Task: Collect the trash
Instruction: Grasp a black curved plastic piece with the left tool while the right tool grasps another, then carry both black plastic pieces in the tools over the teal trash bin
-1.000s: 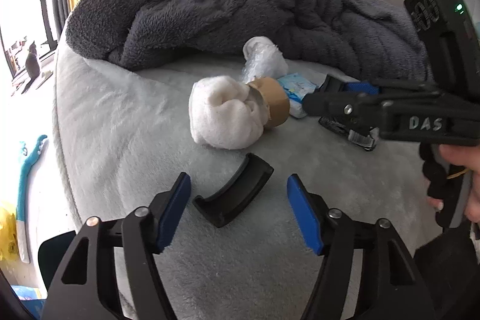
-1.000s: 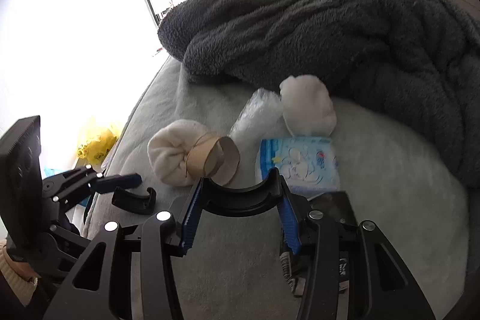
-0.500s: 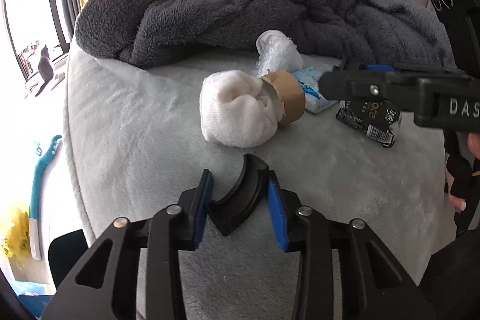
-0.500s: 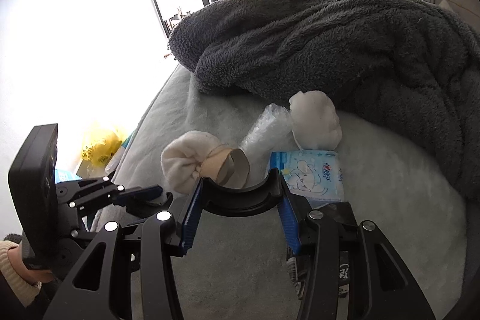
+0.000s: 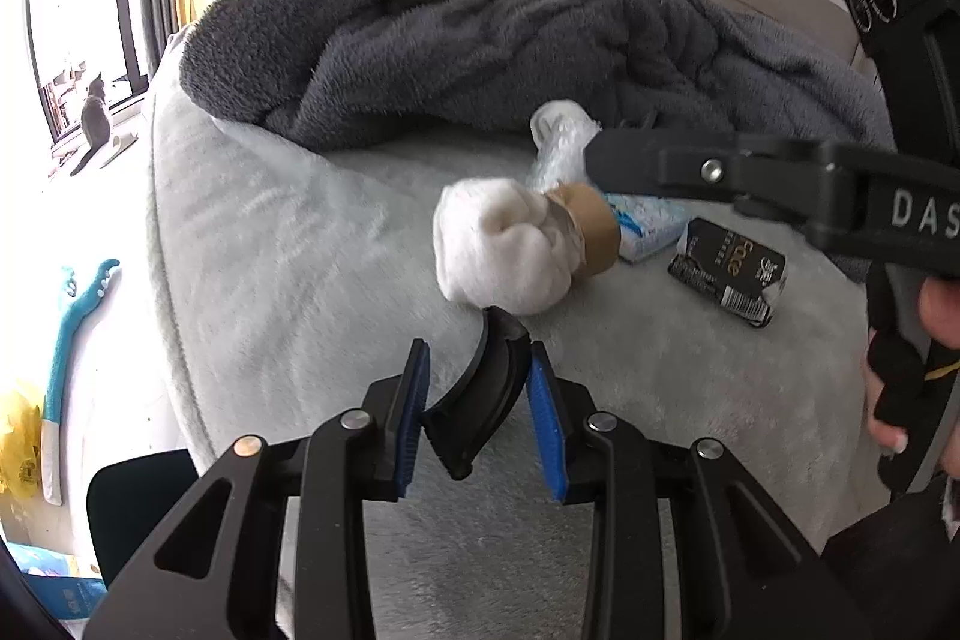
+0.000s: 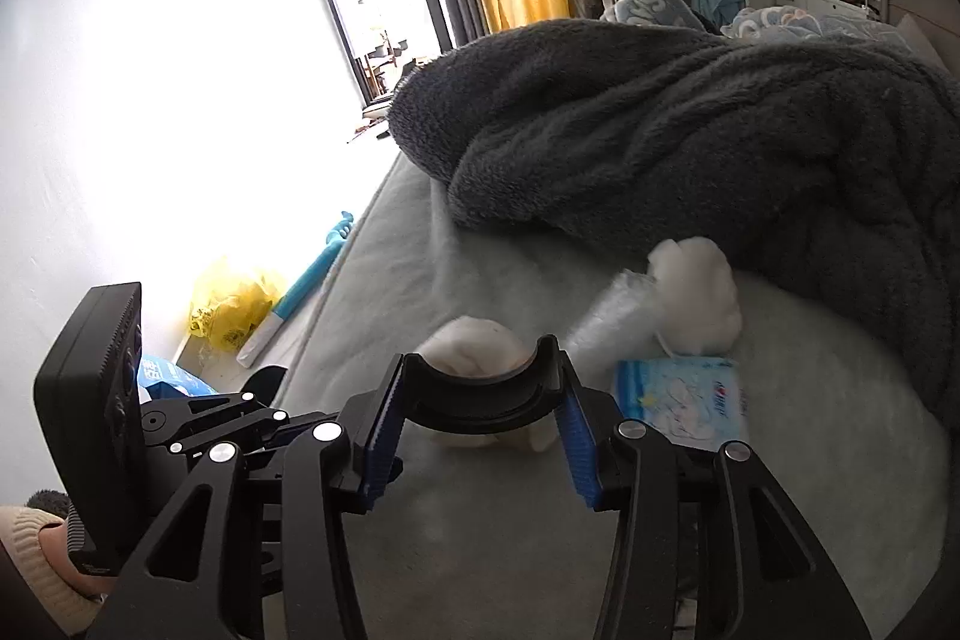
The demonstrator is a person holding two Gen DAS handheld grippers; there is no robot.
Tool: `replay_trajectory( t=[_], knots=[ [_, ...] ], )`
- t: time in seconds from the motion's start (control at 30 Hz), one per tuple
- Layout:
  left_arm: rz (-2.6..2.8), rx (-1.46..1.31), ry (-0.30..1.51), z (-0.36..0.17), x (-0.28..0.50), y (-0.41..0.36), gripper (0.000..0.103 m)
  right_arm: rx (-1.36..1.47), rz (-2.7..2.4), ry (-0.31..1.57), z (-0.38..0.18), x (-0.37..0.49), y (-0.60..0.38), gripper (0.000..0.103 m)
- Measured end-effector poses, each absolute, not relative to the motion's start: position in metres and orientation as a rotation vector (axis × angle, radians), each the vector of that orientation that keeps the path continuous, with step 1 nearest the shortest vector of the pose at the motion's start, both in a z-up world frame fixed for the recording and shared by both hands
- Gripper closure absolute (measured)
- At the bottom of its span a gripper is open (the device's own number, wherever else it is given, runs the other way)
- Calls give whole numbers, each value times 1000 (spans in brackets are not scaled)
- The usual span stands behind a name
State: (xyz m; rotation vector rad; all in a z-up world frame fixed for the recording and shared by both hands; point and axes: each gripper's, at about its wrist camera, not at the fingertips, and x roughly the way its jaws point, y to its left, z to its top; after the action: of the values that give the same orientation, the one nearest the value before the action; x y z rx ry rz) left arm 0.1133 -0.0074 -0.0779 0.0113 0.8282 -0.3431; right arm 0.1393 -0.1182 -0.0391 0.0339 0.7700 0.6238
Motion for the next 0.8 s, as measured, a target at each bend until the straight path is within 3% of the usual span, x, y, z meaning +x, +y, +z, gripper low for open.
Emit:
replay_trajectory(
  t=[0.8],
  knots=[
    [-166, -82, 864, -80, 104, 100, 68, -29, 739, 793, -36, 130, -20, 55]
  ],
)
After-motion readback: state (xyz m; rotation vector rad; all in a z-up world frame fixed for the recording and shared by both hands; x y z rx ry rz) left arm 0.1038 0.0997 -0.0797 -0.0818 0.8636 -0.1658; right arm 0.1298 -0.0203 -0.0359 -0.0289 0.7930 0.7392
